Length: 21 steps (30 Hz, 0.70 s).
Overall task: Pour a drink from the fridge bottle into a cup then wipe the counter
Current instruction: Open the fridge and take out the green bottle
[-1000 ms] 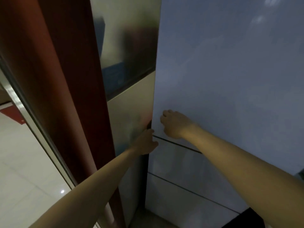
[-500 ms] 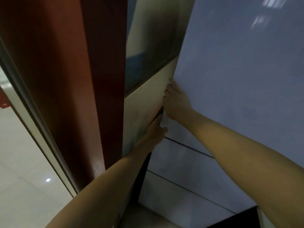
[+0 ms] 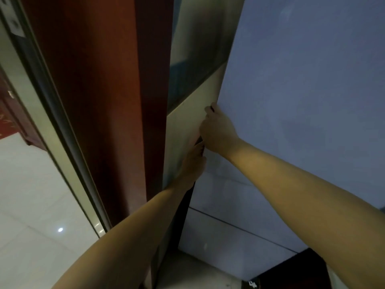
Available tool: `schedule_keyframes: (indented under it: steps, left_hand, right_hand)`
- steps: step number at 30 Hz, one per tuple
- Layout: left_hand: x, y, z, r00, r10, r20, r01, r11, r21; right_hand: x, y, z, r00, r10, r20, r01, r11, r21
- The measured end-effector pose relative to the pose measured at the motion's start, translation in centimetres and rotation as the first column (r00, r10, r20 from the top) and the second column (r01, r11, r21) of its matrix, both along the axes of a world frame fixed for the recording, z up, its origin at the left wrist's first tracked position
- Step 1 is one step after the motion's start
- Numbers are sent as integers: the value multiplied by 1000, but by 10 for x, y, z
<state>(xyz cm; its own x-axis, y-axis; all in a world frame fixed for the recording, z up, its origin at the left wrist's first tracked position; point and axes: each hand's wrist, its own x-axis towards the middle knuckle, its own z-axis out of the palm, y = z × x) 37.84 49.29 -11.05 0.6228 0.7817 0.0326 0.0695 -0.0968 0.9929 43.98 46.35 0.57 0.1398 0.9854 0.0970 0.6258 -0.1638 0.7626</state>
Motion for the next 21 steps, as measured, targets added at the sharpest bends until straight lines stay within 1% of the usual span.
schedule_keyframes:
  steps: [2, 5, 7, 9, 10, 12, 16, 19, 21]
  left_hand:
    - [-13, -12, 1, 998, 44, 50, -41, 998, -46]
    - [-34, -28, 3, 996, 66, 55, -60, 993, -106]
    - [-48, -37, 8, 988, 156, 8, -151, 968, -202]
    - [-67, -49, 14, 984, 179, 10, -168, 940, -297]
    - [-78, -55, 16, 989, 149, 14, -137, 942, -308]
    - [-102, -71, 17, 999, 46, 1, -44, 965, -257]
    - [-136, -120, 20, 994, -79, -77, 64, 981, -181]
    - [-153, -163, 22, 977, -194, -94, 177, 971, -162]
    - [-164, -189, 23, 945, -309, -106, 288, 941, -176]
  right_hand:
    - [-4, -13, 1, 996, 61, 58, -59, 998, -30]
    - [-13, -35, 3, 987, 124, 105, -114, 989, -97]
    - [-25, -53, 1, 983, 177, 55, -171, 980, -99]
    - [-39, -77, -2, 957, 291, -7, -291, 956, -15]
    - [-43, -92, -2, 936, 352, -25, -350, 935, 49]
    - [-54, -124, -6, 885, 465, -26, -455, 875, 165]
    - [-79, -190, -16, 801, 597, 49, -584, 761, 281]
    - [-96, -239, -24, 781, 616, 104, -606, 706, 366]
    - [-108, -273, -28, 781, 610, 134, -607, 693, 389]
